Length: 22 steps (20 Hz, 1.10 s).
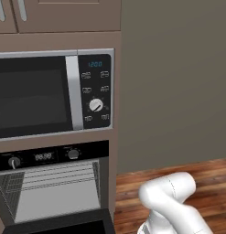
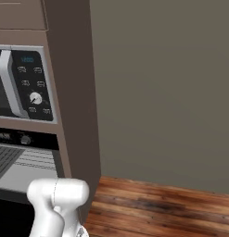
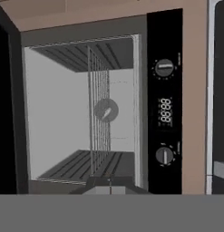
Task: Take the fish from the oven and place it on the plate on the counter.
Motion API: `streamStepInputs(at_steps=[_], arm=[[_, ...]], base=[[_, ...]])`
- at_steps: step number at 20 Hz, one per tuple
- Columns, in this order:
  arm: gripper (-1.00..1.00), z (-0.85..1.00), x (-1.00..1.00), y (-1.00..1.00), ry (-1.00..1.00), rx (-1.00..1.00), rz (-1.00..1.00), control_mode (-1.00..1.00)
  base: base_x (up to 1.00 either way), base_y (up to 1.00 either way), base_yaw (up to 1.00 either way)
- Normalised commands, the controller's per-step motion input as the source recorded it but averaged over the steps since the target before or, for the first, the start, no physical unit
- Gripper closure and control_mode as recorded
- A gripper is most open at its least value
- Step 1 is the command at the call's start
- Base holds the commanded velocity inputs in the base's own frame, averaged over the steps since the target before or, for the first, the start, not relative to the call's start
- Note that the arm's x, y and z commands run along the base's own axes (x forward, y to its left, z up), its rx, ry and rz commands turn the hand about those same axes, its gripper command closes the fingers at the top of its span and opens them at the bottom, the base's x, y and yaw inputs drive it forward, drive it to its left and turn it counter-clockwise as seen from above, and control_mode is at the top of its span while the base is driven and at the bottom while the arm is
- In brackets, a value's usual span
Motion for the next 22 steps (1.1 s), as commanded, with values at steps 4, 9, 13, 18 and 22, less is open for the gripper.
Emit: streamStepInputs(at_steps=[4,9,13,18,22], arm=[[1.00,0.00,1.00,0.00,0.00,0.11,0.00,-1.00],[1.00,0.00,1.00,-0.03,0.00,0.12,0.01,-1.00],[1.00,0.00,1.00,-0.16,0.00,0.14,0.06,-1.00],[1.00,-0.22,0.85,-0.18,0.00,0.10,0.04,-1.00],[-1.00,-0.54,0.23,0.02,-0.01,0.11,0.00,-1.00]], base=[[0.00,0.00,0.00],[0.00,0.00,0.00],[0.00,0.00,0.00],[0.00,0.00,0.00],[0.00,0.00,0.00]])
